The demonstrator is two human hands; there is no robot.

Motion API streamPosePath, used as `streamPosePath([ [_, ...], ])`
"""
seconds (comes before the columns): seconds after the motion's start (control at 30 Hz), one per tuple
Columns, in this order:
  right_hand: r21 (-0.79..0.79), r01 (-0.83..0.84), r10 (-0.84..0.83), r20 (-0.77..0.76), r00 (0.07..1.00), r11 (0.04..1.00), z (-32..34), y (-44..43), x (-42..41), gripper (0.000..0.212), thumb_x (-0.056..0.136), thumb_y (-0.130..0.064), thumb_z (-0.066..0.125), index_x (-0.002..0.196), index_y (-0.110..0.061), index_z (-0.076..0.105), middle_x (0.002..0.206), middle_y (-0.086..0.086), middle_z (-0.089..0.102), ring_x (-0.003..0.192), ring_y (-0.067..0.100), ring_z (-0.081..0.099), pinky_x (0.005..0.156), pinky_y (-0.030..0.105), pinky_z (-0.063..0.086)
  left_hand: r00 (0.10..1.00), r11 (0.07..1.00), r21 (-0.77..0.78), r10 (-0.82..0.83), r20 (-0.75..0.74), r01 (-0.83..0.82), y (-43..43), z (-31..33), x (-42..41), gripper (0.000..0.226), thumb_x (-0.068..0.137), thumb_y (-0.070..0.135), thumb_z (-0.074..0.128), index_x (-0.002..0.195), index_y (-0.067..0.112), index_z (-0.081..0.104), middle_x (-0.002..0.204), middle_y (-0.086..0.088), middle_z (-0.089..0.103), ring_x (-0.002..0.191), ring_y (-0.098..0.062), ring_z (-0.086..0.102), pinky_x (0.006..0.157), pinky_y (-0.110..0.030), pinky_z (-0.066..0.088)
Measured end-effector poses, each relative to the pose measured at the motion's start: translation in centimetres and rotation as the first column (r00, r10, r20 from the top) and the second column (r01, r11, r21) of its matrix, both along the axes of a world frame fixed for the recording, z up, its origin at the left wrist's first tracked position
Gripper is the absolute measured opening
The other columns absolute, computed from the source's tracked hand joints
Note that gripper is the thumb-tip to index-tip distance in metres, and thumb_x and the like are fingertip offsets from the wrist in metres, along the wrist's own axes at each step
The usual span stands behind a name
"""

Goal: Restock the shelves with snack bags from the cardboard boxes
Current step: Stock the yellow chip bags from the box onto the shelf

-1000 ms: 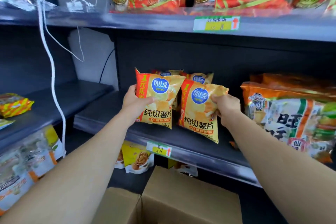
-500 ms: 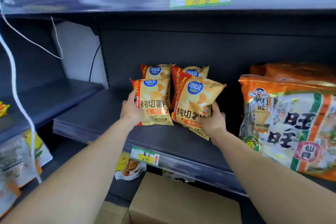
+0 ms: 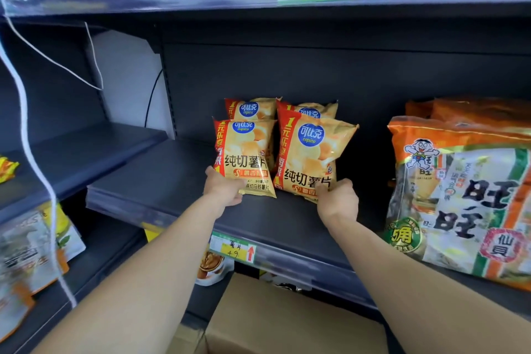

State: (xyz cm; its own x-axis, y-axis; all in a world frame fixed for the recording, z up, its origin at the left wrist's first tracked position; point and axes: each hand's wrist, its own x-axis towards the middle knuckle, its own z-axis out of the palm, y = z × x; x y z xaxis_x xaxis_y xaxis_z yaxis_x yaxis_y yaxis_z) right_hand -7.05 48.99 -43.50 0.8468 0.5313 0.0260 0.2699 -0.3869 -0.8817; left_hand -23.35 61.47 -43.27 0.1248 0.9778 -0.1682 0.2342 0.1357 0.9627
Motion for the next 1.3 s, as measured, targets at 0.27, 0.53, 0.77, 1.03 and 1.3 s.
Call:
streamPosePath([
  [0.27,0.043,-0.073,0.073,0.000,0.997,0.996,-0.4,-0.7,-1.1,0.027,0.095,-0.027,0.054,0.112,-0.006,0.053,0.114,0.011,0.061,0.101,0.028,0.059,0.083,0.039,0.049,0.999,0.999,0.003,-0.040,0.025,0.039,0.4,-0.9,-0.1,0.087,0.079,0.006,0.072,0.144,0.024,0.017,0.115,-0.002,0.057,0.109,-0.023,0.058,0.099,-0.044,0.049],
  [0.53,0.019,-0.139,0.138,0.011,0.990,0.990,0.2,-3.5,-4.1,0.026,0.095,-0.027,0.053,0.113,-0.008,0.058,0.113,0.013,0.062,0.099,0.029,0.059,0.079,0.033,0.046,0.998,0.992,0.117,-0.051,0.020,0.048,-3.8,0.5,-2.4,0.038,0.091,0.003,0.056,0.127,0.009,0.045,0.092,-0.004,0.057,0.069,-0.017,0.057,0.071,-0.028,0.053],
  [0.77,0.019,-0.292,0.291,0.042,0.956,0.956,-1.3,-8.6,-10.0,0.011,0.091,-0.027,0.057,0.088,-0.017,0.058,0.084,0.006,0.065,0.077,0.026,0.064,0.077,0.041,0.056,0.929,0.915,0.187,-0.328,-0.172,0.358,-12.4,0.2,-7.4,0.013,0.091,0.004,0.055,0.100,0.010,0.062,0.080,-0.002,0.060,0.065,-0.011,0.060,0.065,-0.021,0.053],
  [1.03,-0.422,-0.475,0.452,-0.160,0.878,0.773,-11.7,-14.0,-14.5,0.024,0.090,-0.012,0.053,0.067,-0.016,0.058,0.080,0.010,0.063,0.081,0.028,0.064,0.078,0.036,0.053,0.642,0.779,-0.321,-0.626,-0.442,0.539,-18.5,-12.6,-13.3,0.007,0.087,0.008,0.065,0.091,0.009,0.059,0.071,-0.006,0.056,0.060,-0.016,0.053,0.058,-0.027,0.048],
  [1.3,-0.814,-0.511,0.631,-0.248,0.735,0.277,-21.9,-15.0,-15.0,0.041,0.092,-0.036,0.051,0.116,-0.005,0.065,0.122,0.015,0.063,0.117,0.030,0.058,0.082,0.028,0.045,0.405,0.718,-0.523,-0.694,-0.596,0.460,-21.7,-21.7,-16.6,0.035,0.085,0.014,0.065,0.116,-0.002,0.062,0.119,-0.019,0.065,0.109,-0.030,0.061,0.083,-0.034,0.046],
])
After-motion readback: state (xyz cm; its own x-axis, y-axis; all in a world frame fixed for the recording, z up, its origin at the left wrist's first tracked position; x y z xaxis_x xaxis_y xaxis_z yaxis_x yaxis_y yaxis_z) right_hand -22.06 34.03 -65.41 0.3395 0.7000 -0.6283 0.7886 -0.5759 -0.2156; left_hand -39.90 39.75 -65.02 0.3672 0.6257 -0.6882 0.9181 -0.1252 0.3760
